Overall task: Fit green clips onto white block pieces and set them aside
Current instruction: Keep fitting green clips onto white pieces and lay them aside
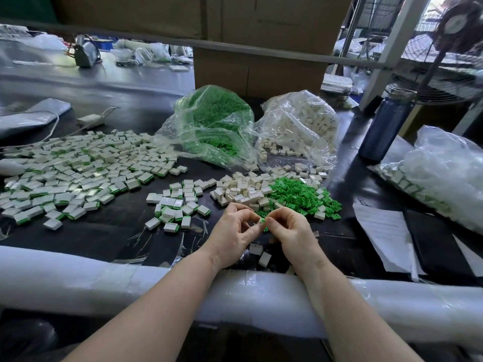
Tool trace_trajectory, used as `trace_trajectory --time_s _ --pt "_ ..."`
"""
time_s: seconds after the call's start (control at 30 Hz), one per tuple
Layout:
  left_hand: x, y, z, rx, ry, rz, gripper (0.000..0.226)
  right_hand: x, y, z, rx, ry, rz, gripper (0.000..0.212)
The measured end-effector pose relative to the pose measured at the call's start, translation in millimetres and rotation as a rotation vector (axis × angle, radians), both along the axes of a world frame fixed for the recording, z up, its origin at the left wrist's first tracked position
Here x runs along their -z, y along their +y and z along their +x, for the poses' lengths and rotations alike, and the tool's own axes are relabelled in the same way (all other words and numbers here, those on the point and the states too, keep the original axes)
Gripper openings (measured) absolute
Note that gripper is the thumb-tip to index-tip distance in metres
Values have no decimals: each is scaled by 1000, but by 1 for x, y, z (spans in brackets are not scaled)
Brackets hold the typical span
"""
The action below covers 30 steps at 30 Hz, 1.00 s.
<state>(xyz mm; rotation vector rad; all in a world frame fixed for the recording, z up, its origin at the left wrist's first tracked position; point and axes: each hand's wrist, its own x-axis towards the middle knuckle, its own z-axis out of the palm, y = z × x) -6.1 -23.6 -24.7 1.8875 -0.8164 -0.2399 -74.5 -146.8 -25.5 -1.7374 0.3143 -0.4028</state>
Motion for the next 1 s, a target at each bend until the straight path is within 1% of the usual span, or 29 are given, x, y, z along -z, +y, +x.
trace_trajectory --time_s 0.1,0.2,0.3,0.47,0.53,0.7,0.8,0.9,1.0 --pt "1 0 1 -45 -13 7 15 -1 -1 -1 35 -21 -3 13" --pt "2 2 2 -132 41 -53 10 -2 -4 -3 134 -52 -73 14" --pt "3 3 3 -209 78 -99 21 -1 -5 -3 187 -48 -106 15" --pt "6 8 11 -520 -31 -103 23 2 -8 -3 272 -27 -125 14" --pt "6 9 13 -585 -72 -64 26 3 -9 -2 315 -21 -157 14" --pt "7 7 13 -580 -95 145 38 5 -13 0 412 28 -242 13" --pt "7 5 11 -556 -95 252 41 5 -14 0 431 41 -256 12" --pt "7 4 9 -520 -100 311 42 6 -14 -1 430 60 -264 13" --pt "7 3 9 -496 -135 357 51 6 -14 -1 426 76 -279 12"
